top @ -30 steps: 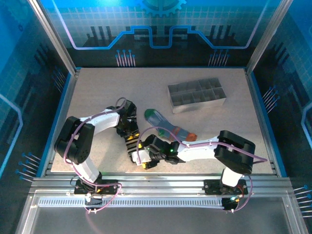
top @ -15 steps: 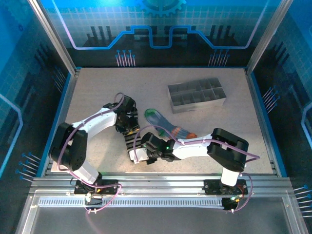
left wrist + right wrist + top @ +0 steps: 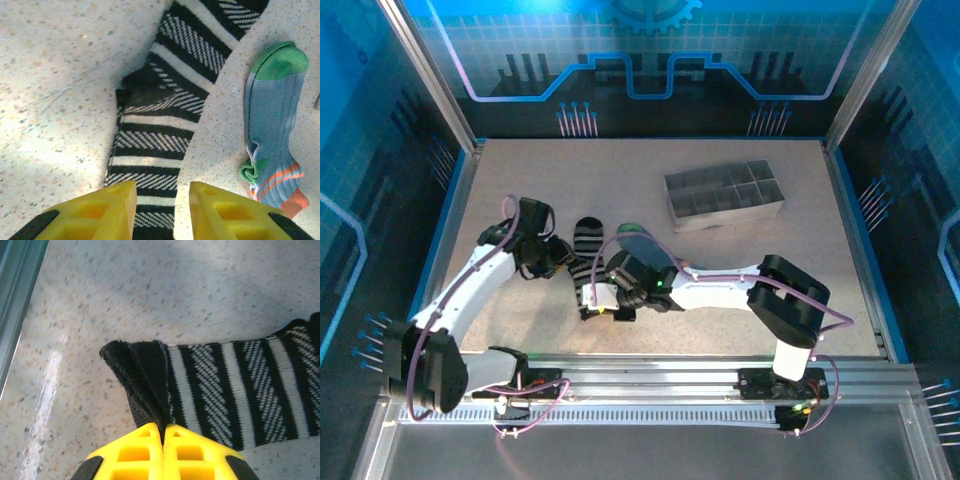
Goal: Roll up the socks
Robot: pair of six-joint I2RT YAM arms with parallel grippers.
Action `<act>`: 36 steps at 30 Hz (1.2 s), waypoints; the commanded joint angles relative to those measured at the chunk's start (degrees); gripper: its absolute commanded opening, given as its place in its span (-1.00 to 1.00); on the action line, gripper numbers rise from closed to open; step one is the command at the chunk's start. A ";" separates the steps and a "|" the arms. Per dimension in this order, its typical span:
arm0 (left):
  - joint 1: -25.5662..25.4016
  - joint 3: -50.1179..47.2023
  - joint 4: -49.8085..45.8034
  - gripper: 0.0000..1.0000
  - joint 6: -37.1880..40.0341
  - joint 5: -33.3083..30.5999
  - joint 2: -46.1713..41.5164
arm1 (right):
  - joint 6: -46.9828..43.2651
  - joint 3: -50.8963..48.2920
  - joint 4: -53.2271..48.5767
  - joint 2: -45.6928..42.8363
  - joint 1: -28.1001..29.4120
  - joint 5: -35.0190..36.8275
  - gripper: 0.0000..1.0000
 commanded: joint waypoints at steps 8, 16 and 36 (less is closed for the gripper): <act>1.65 -4.35 -5.23 -0.40 -2.67 7.36 -6.51 | 12.94 10.54 -11.50 8.22 -5.60 -16.25 -1.00; 0.59 -12.09 -0.04 -0.70 -8.71 17.21 -11.59 | 17.98 15.43 -13.14 13.78 -7.40 -17.12 -1.00; -3.44 -20.28 19.17 -0.75 -17.08 16.58 -1.44 | 23.90 15.63 -10.30 16.51 -7.95 -15.10 -1.00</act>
